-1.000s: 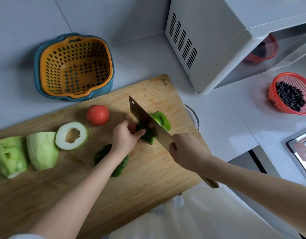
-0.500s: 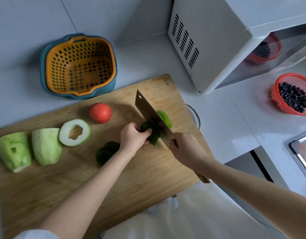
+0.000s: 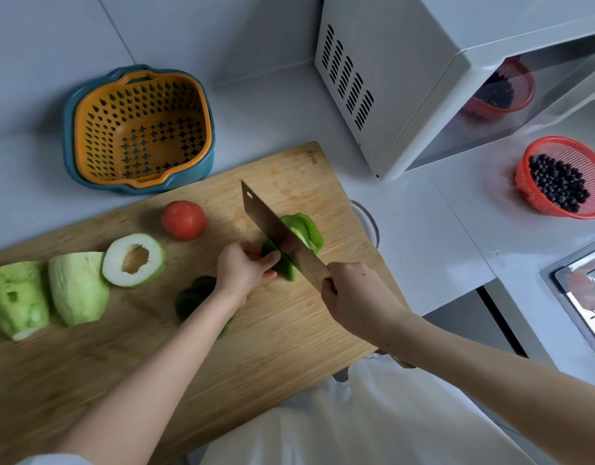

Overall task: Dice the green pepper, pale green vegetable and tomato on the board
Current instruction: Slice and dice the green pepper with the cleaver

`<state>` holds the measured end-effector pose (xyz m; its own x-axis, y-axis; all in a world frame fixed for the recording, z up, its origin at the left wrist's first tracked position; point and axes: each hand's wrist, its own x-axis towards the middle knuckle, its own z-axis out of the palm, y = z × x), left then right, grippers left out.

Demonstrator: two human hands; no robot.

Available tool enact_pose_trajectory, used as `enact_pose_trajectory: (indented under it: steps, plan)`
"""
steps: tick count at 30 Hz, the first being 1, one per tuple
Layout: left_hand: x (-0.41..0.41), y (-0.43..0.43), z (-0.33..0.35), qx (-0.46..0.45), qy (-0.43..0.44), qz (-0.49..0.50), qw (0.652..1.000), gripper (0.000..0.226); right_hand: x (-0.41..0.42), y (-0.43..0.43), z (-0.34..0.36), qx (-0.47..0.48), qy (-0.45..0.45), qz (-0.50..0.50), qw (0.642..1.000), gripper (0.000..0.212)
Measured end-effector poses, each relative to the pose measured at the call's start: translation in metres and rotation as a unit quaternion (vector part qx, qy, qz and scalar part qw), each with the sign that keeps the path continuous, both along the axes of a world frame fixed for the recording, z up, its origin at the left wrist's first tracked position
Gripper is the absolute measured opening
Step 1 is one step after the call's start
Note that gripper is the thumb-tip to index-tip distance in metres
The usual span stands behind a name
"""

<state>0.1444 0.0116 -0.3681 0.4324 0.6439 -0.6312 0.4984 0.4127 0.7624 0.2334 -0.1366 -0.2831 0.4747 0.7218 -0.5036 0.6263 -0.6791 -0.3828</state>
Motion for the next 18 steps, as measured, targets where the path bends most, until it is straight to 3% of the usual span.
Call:
enact_pose_trajectory:
  steps: [10,18]
  plan:
    - [-0.001,-0.002,-0.004,0.037,-0.011,-0.016,0.999,0.015,-0.002,0.001,0.004,-0.035,-0.003,0.017,0.999,0.034]
    - [0.002,-0.002,0.002,0.054,0.014,-0.009,0.998,0.018,-0.004,0.038,-0.035,0.004,-0.008,-0.006,1.0,0.029]
